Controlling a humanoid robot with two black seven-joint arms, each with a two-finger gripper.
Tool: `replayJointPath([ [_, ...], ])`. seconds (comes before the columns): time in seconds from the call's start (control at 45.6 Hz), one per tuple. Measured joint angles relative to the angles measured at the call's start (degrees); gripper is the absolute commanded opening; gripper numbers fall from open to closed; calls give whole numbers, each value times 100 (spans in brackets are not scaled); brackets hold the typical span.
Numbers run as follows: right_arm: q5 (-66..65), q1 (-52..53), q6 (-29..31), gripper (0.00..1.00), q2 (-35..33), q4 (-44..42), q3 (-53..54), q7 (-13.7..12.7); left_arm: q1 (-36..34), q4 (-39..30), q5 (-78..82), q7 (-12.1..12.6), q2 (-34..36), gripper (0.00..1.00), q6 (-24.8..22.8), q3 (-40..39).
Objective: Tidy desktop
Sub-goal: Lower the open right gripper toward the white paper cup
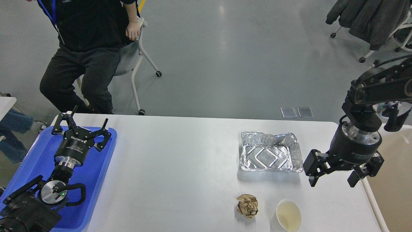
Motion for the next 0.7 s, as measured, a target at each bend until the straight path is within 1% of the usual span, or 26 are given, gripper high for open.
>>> replayJointPath([
  [0.044, -32, -63, -60, 92, -5, 34, 55, -3, 0, 0, 0, 0, 0, 99, 0, 0],
  [0.088, -58, -138, -141, 99, -8, 72, 119, -5, 0, 0, 0, 0, 0, 99, 0, 0],
  [0.11, -68, -164, -175, 100, -11, 83, 144, -8, 0, 0, 0, 0, 0, 99, 0, 0],
  [0.307, -131, -432, -479, 100, -113, 104, 369, -10, 0, 0, 0, 0, 0, 99, 0, 0],
  [0.526, -197, -985, -1172, 100, -74, 77, 575, -10, 0, 0, 0, 0, 0, 99, 0, 0],
  [0.702, -238, -1321, -1481, 100, -31, 66, 665, -11, 0, 2, 0, 0, 0, 99, 0, 0],
])
